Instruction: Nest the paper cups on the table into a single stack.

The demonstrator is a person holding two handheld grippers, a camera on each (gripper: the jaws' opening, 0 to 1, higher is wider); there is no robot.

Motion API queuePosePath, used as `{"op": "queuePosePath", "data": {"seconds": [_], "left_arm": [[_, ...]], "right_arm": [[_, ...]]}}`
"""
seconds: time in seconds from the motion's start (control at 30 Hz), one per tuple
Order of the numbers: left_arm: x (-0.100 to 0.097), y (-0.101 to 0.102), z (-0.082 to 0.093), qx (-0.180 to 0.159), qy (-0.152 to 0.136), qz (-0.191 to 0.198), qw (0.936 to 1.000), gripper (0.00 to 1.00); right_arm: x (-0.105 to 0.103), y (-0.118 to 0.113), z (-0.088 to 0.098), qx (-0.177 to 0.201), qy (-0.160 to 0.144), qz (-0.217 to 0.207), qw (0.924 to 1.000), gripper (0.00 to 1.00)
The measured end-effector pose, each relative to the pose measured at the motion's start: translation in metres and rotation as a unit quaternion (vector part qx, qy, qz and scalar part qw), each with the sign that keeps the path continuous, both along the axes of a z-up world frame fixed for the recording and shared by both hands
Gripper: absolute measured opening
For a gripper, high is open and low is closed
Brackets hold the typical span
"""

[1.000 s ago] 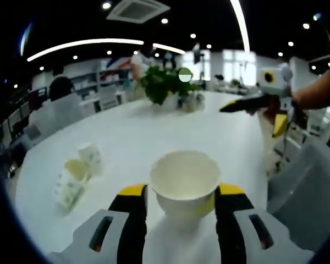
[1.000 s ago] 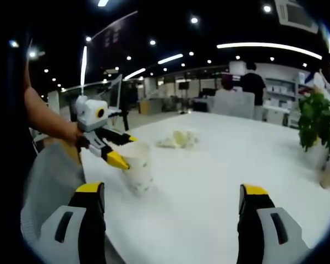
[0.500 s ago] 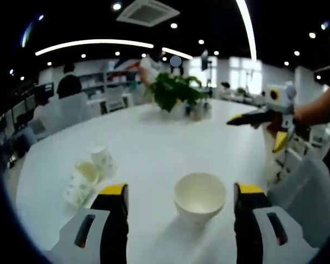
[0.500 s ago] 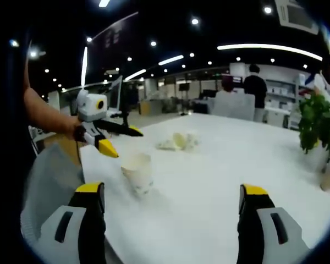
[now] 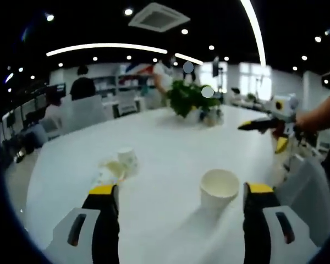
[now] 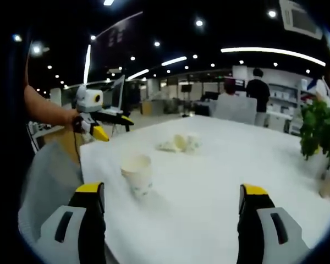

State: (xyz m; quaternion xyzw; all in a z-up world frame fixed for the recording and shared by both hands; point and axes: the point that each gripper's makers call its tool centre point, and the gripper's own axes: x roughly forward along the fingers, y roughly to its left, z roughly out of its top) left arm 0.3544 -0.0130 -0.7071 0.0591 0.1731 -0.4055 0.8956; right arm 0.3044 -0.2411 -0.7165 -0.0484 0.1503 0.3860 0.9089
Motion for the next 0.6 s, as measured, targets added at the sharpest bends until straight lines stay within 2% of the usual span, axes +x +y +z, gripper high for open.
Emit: {"op": "queuePosePath", "data": {"seconds": [0.13, 0.37, 0.6], "left_arm": [[-0.005, 0.012, -0.003, 0.002, 0.0, 0.008, 1.0, 0.98], [-0.015, 0.036, -0.01, 0.003, 0.008, 0.029, 0.9995, 0.98], [-0.02, 0.048, -0.013, 0.004, 0.012, 0.045, 0.9989, 0.98]], "right_arm": [[0.001, 0.001, -0.002, -0.001, 0.0, 0.004, 1.0, 1.0], [0.005, 0.002, 0.0, -0.001, -0.004, 0.004, 1.0, 1.0], [0.006, 0.002, -0.001, 0.002, -0.002, 0.003, 1.0, 1.0]]}}
